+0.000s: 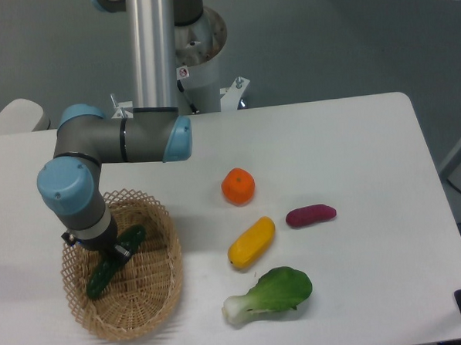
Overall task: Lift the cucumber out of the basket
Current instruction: 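Lift the cucumber out of the basket and carry it toward the sweet potato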
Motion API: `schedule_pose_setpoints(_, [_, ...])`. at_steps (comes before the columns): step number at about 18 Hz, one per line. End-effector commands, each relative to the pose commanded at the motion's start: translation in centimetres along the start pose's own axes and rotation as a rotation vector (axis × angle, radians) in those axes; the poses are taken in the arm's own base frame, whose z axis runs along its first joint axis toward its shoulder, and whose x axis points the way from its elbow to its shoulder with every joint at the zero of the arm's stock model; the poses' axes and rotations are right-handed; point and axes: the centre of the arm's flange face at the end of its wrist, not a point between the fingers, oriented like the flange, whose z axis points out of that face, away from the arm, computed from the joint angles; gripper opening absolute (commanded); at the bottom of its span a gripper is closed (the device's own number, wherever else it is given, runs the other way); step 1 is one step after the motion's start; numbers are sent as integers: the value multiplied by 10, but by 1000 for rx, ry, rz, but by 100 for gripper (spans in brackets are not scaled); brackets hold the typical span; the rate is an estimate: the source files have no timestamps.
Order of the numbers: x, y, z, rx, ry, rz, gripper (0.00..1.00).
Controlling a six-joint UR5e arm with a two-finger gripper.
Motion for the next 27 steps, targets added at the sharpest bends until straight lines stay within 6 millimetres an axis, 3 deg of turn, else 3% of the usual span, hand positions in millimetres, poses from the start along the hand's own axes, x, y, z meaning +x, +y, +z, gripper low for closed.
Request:
schedule_pose_setpoints(4, [-6, -7, -16, 20, -14, 0, 17])
schedule_pose_setpoints(8, [-23, -20, -56, 74, -54, 56, 17])
schedule_pose_setpoints(11, [-63, -8, -85, 73, -67, 85, 17])
schedule_pose_setpoints(15, [-127, 34, -119, 66, -90, 151, 17])
schedule_pose_setpoints(19, [-200, 89, -136, 58, -127, 236, 17])
schedule_pose_setpoints(27, [-299, 184, -162, 12, -123, 405, 17])
